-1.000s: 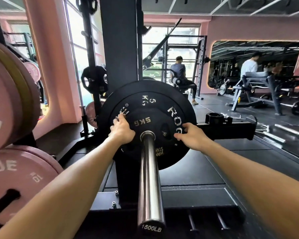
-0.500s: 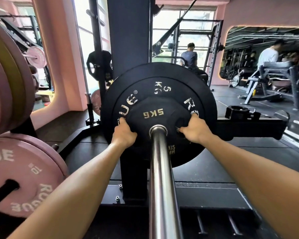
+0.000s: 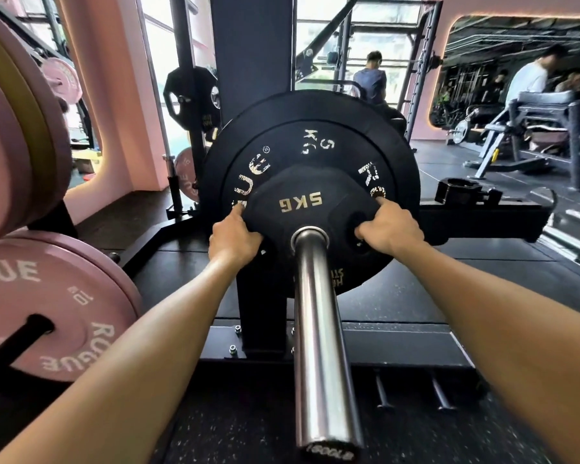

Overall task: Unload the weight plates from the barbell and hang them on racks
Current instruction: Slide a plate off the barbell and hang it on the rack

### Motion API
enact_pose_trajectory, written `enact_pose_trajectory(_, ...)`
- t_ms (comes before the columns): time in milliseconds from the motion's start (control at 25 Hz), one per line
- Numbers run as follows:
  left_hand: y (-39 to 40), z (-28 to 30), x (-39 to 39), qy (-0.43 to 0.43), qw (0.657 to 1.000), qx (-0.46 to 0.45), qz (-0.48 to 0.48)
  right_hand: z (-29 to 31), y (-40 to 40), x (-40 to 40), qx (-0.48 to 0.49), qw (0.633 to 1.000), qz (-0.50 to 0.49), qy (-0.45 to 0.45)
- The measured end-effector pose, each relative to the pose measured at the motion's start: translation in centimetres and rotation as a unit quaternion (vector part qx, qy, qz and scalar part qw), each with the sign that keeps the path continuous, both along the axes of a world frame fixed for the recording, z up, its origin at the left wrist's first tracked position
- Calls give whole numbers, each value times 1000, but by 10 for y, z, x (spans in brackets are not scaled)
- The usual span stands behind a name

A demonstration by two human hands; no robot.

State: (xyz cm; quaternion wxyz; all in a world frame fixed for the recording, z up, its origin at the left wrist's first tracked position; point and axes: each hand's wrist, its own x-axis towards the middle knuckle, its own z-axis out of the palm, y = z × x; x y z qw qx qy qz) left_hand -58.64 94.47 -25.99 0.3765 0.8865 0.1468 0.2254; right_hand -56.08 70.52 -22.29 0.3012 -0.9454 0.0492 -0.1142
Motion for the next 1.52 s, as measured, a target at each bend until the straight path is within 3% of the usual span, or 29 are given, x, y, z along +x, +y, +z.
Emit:
enact_pose_trajectory(200,-4,-3,-61,-11,1000,7,-12,-8,-8,-56,96,995,34,-10)
enact_pose_trajectory(560,-16,-3,-193,-36,998,20,-41,-12,-19,-191,182,982,48,1)
enact_pose_trajectory(1080,-22,5,-331,-21,996,57,-62,-4,-35,-330,113,992,61,15)
enact_pose_trajectory(1280,-17,48,-341,-50,992,99,-63,28,-35,-340,97,992,81,-11)
enact_pose_trajectory(1520,-13,145,-315,-89,986,126,-62,124,-36,-309,79,991,97,-56)
